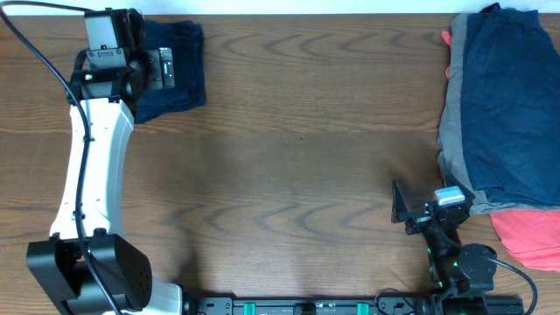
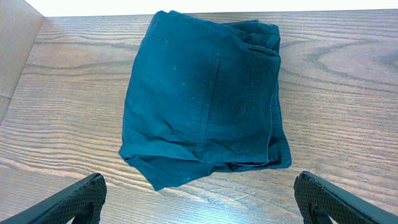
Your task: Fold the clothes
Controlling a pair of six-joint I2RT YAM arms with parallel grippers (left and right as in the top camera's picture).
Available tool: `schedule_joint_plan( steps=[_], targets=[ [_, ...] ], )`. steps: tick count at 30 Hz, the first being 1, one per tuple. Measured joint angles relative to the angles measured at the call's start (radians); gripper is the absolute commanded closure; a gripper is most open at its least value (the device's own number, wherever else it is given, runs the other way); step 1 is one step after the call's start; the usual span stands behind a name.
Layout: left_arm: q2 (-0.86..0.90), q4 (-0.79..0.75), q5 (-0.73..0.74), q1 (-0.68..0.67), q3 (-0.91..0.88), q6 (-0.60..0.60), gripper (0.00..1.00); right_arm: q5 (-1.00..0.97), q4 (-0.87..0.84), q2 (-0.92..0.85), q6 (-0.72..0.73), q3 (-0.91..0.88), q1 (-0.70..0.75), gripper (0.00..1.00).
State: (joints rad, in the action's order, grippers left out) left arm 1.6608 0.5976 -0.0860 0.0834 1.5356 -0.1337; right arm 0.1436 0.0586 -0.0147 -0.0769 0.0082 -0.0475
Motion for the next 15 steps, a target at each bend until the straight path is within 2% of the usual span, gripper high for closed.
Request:
schedule_joint_plan(
  steps=[9, 15],
  targets=[
    [0.000, 0.002, 0.000, 0.000, 0.000, 0.000, 0.02, -0.002, 0.000, 0.000, 0.000, 0.000, 0.000, 0.01],
    [0.000, 0.082, 0.015, 0.000, -0.005, 0.034, 0.02, -0.003, 0.000, 0.000, 0.000, 0.000, 0.000, 0.01]
  ],
)
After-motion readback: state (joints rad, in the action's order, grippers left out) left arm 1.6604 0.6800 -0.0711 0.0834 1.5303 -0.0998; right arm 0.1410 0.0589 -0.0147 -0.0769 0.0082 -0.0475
